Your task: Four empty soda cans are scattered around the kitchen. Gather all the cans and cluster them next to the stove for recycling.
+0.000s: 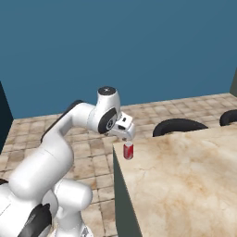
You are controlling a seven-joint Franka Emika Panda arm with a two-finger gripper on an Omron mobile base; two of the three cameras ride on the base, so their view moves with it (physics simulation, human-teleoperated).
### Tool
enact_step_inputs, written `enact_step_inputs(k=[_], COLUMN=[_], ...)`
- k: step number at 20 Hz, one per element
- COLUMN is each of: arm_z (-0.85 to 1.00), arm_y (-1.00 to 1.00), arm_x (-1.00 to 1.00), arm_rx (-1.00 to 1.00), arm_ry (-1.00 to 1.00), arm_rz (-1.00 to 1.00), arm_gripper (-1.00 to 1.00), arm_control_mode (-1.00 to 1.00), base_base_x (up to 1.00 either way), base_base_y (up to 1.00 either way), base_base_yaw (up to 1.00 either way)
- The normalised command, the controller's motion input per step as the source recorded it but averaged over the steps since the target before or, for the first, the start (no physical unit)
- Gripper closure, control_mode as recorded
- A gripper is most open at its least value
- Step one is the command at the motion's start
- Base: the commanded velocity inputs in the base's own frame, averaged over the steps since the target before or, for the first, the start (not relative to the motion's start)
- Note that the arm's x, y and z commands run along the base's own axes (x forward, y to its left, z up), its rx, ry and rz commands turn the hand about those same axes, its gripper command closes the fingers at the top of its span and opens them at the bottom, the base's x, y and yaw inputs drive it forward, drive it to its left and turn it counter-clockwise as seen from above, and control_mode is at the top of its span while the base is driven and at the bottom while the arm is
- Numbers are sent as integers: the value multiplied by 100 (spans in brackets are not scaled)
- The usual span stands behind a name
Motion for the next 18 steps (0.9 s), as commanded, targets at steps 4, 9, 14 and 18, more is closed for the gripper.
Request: enact_step_inputs(k=[4, 9, 14, 18], arm_z=[-9, -9, -12, -8], arm_y=[-16, -16, -6, -6], arm_x=[0, 0, 5, 7], arm_rx=[4, 3, 2, 4], arm_ry=[6, 0, 4, 5], arm_rz=[0, 0, 0, 0], arm_gripper=[-100, -100, -100, -100], arm_control_mode=[-100, -100, -100, -100], base_base_x=[0, 0, 0, 0], base_base_y=[0, 0, 0, 0], base_base_yaw=[0, 0, 0, 0])
